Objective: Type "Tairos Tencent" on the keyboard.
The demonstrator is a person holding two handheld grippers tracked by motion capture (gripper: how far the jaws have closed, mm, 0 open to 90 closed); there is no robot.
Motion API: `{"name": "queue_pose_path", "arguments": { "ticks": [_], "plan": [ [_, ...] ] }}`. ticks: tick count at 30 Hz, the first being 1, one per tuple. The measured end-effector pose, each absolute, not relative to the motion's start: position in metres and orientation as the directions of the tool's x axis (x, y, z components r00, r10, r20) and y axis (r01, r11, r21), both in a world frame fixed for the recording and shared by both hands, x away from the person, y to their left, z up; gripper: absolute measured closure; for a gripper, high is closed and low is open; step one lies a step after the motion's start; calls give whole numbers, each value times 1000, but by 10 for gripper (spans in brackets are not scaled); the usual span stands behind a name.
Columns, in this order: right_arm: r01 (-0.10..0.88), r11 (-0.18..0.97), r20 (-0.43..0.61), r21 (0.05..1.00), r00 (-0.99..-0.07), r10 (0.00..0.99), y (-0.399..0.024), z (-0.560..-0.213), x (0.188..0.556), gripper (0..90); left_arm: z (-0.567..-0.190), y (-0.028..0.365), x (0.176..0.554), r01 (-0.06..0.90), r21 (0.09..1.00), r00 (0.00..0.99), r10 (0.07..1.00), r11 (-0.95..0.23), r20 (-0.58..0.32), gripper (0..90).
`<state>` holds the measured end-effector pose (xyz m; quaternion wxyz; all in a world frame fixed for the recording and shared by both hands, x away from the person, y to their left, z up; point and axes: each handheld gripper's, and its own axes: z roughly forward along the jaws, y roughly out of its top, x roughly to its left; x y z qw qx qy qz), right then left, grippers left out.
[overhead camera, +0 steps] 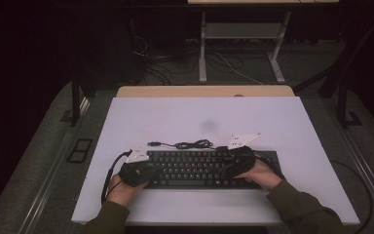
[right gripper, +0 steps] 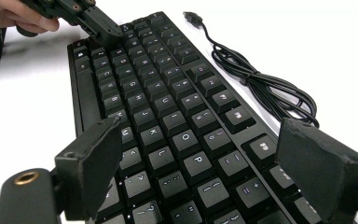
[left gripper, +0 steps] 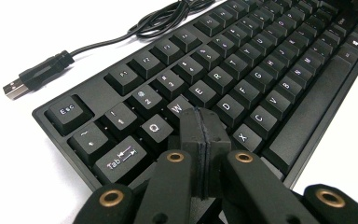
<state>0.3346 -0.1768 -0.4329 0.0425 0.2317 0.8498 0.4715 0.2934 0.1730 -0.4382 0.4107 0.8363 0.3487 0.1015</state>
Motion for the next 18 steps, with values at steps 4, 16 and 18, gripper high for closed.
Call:
{"name": "queue_pose_path", "arguments": {
  "ticks": [4, 16, 18],
  "plan": [
    [357, 446, 150, 821, -888, 435, -177, -433, 335, 145, -438, 173, 293, 500, 761, 734, 668, -414, -120, 890],
    [358, 444, 151, 821, -887, 436, -178, -432, 335, 147, -434, 176, 292, 492, 777, 730, 672, -392, -123, 831],
    [359, 445, 152, 821, -888, 435, -178, -432, 335, 149, -434, 176, 292, 492, 779, 732, 670, -390, -126, 805]
  ]
}}
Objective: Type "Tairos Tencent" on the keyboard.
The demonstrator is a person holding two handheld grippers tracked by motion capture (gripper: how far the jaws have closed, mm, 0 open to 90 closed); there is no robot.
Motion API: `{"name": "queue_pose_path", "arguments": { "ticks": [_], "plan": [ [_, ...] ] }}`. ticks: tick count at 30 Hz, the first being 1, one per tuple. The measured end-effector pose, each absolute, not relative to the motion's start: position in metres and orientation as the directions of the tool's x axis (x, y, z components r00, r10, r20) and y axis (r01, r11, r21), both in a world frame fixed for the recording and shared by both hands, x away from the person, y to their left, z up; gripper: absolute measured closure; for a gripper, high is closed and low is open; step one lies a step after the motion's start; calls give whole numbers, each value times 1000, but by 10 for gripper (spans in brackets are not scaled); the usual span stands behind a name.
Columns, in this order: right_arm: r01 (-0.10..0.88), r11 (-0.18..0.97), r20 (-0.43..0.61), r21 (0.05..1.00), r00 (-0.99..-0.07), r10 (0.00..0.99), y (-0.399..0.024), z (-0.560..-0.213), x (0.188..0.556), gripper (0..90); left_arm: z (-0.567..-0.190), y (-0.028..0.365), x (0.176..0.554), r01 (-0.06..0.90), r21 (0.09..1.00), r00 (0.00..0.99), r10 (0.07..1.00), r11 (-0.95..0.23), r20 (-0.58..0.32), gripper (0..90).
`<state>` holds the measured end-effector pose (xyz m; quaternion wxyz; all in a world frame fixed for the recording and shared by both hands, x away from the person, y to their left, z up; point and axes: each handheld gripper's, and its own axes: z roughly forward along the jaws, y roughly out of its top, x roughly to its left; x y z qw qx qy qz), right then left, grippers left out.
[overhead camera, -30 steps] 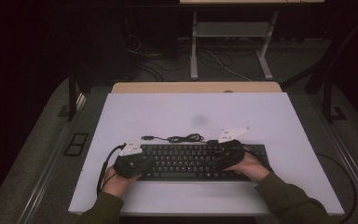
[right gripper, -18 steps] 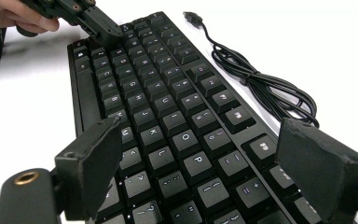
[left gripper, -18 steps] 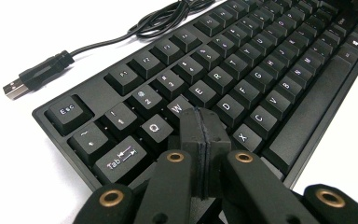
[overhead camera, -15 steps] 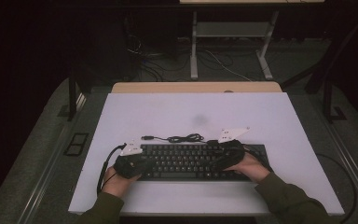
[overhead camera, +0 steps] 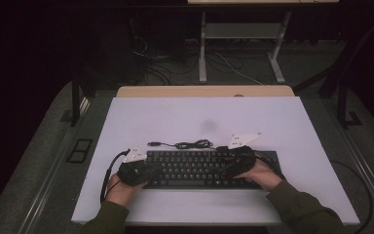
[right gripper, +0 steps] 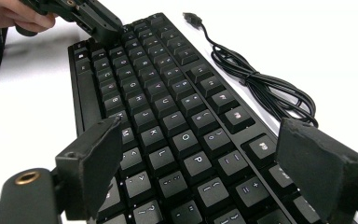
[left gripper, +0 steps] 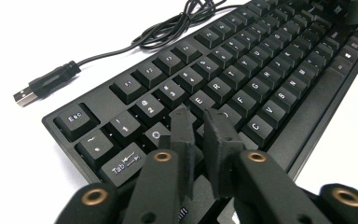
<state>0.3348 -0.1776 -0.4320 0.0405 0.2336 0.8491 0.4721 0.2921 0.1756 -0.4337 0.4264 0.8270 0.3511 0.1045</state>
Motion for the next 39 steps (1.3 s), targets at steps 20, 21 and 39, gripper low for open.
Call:
{"name": "queue_pose_path", "arguments": {
  "ticks": [20, 21, 39],
  "plan": [
    [378, 438, 170, 816, -880, 443, -171, -431, 337, 218, -435, 171, 292, 468, 800, 748, 651, -375, -133, 406],
    [380, 437, 173, 815, -880, 443, -170, -431, 338, 226, -435, 171, 292, 468, 801, 747, 651, -374, -133, 386],
    [388, 420, 184, 820, -875, 448, -162, -426, 342, 474, -437, 166, 292, 470, 802, 743, 656, -370, -133, 170]
  ]
}}
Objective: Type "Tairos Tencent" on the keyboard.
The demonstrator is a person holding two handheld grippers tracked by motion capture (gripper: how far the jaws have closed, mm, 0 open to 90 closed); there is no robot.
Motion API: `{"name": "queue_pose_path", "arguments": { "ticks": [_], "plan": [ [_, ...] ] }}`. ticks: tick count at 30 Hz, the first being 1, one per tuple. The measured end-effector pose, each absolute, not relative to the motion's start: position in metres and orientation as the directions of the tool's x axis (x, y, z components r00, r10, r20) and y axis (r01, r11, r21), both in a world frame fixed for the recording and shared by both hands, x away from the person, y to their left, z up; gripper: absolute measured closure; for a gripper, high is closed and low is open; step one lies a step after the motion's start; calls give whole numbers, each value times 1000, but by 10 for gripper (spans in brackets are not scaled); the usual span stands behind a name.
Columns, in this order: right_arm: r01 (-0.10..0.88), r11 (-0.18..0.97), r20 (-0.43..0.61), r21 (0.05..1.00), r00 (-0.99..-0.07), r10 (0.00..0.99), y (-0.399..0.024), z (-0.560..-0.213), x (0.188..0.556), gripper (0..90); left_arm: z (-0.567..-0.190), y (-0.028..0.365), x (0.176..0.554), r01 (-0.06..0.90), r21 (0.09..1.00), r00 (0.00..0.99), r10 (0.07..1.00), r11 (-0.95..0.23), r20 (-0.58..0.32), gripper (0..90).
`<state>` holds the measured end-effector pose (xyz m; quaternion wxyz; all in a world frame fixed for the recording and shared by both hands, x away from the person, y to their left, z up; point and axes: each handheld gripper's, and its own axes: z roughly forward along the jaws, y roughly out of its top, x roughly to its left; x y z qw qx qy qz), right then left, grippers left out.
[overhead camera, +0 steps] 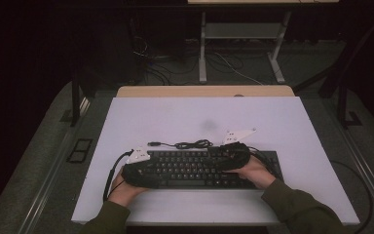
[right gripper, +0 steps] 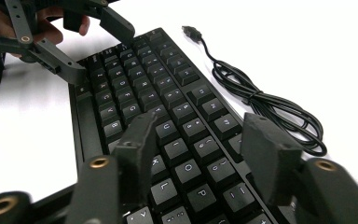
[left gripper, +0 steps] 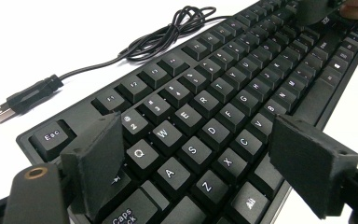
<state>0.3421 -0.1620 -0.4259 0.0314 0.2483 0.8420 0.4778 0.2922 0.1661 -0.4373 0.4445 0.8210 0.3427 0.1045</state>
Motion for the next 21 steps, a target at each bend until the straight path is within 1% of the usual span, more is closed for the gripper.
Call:
{"name": "queue_pose_path", "arguments": {
  "ticks": [1, 2, 4, 11, 18, 21],
  "plan": [
    [386, 422, 182, 820, -875, 448, -161, -426, 343, 509, -437, 166, 292, 468, 802, 743, 656, -370, -131, 160],
    [386, 422, 182, 820, -875, 448, -161, -426, 343, 509, -437, 166, 292, 469, 803, 743, 656, -368, -133, 160],
    [383, 418, 181, 823, -877, 446, -160, -426, 345, 543, -437, 166, 292, 465, 805, 744, 655, -367, -131, 149],
    [384, 420, 185, 822, -878, 440, -152, -424, 349, 681, -437, 164, 292, 465, 808, 747, 650, -362, -139, 120],
    [386, 430, 193, 816, -883, 428, -148, -427, 350, 798, -437, 162, 292, 461, 811, 743, 657, -361, -130, 35],
    [382, 440, 195, 812, -890, 412, -146, -429, 350, 841, -437, 162, 292, 458, 812, 745, 655, -362, -128, 14]
  ]
}}
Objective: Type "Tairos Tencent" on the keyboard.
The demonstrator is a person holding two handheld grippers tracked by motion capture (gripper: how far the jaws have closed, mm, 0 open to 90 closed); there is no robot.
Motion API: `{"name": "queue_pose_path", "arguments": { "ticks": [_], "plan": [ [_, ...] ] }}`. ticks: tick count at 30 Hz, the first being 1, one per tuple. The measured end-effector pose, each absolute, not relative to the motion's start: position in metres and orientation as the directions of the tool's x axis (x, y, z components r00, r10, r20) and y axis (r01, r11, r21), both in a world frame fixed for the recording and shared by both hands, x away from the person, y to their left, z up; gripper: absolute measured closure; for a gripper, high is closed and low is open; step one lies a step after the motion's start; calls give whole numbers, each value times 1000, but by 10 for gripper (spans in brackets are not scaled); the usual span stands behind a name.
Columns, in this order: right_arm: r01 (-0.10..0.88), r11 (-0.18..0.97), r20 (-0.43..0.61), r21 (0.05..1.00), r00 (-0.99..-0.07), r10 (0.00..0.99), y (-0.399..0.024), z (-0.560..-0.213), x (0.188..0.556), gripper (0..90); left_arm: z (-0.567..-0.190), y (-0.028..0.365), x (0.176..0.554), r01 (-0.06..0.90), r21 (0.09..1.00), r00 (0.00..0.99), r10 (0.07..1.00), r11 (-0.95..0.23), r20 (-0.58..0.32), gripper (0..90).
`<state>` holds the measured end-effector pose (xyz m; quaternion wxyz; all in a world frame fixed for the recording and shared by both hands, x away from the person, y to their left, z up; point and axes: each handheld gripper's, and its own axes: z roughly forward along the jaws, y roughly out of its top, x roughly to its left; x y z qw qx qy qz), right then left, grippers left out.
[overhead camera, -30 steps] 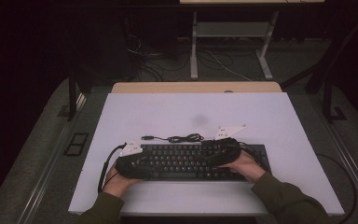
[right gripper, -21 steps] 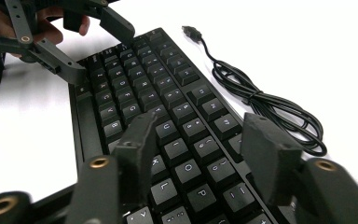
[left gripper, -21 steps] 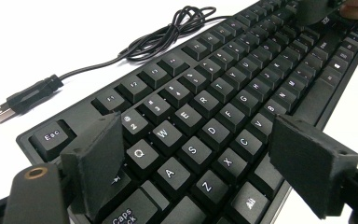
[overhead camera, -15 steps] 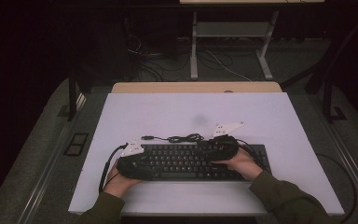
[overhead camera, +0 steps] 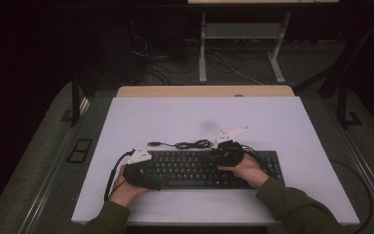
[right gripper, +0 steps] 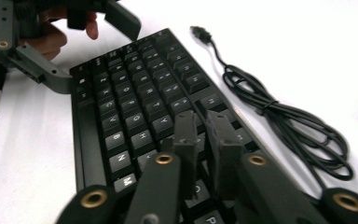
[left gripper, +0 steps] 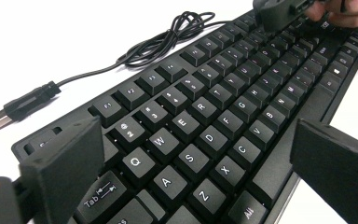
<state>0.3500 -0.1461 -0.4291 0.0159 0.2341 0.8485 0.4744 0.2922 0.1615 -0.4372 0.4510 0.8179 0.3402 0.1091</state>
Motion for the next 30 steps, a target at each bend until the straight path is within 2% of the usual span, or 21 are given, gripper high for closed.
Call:
{"name": "queue_pose_path", "arguments": {
  "ticks": [5, 30],
  "plan": [
    [388, 459, 200, 799, -892, 405, -143, -432, 350, 886, -436, 160, 292, 456, 812, 746, 654, -365, -125, 0],
    [406, 541, 197, 737, -894, 402, -133, -438, 350, 896, -438, 157, 291, 452, 807, 757, 641, -380, -122, 0]
  ]
}}
